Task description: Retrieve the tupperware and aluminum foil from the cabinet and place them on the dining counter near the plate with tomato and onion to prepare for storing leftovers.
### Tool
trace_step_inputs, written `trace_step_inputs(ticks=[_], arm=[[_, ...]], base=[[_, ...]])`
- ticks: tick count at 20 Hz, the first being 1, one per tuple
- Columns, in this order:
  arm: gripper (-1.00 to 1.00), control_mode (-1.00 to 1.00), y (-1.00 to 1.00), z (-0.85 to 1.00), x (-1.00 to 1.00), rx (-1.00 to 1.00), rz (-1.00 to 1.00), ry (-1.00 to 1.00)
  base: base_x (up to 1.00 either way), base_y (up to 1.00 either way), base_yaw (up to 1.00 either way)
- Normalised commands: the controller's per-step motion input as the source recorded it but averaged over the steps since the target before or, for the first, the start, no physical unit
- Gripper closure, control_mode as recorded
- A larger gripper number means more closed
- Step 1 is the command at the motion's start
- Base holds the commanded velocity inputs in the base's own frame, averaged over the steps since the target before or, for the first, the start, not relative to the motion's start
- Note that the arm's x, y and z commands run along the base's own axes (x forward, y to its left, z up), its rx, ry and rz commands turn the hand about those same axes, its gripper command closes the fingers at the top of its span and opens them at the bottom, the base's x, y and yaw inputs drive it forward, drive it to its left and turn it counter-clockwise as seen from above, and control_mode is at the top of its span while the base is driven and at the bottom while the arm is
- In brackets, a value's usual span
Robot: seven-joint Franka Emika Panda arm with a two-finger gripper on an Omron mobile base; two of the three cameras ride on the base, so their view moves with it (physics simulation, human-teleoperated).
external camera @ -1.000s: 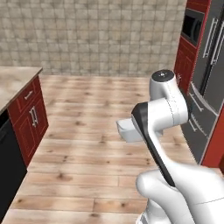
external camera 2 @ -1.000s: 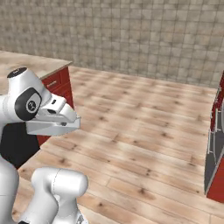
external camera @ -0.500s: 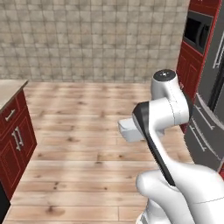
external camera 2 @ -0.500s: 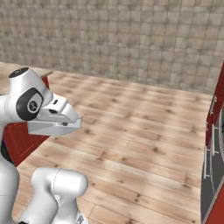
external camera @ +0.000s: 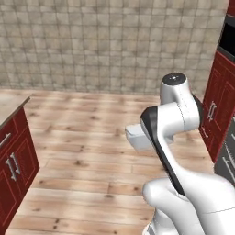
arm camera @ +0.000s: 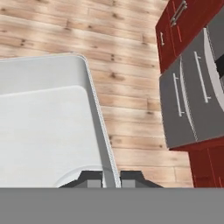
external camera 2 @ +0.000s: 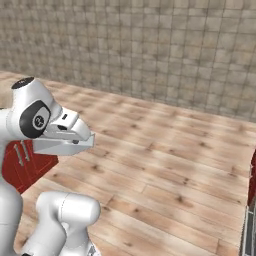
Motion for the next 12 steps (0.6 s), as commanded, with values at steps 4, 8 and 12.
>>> trace_step_inputs(ticks=[4, 8, 12], arm=[[1.00, 1.00, 0.00, 0.00, 0.00, 0.00, 0.00, 0.00], [1.00, 1.00, 0.00, 0.00, 0.00, 0.00, 0.00, 0.00], [1.00, 1.00, 0.00, 0.00, 0.00, 0.00, 0.00, 0.00]], base=[[1.00, -0.09, 0.30], [1.00, -0.22, 0.29], [1.00, -0.32, 0.32]])
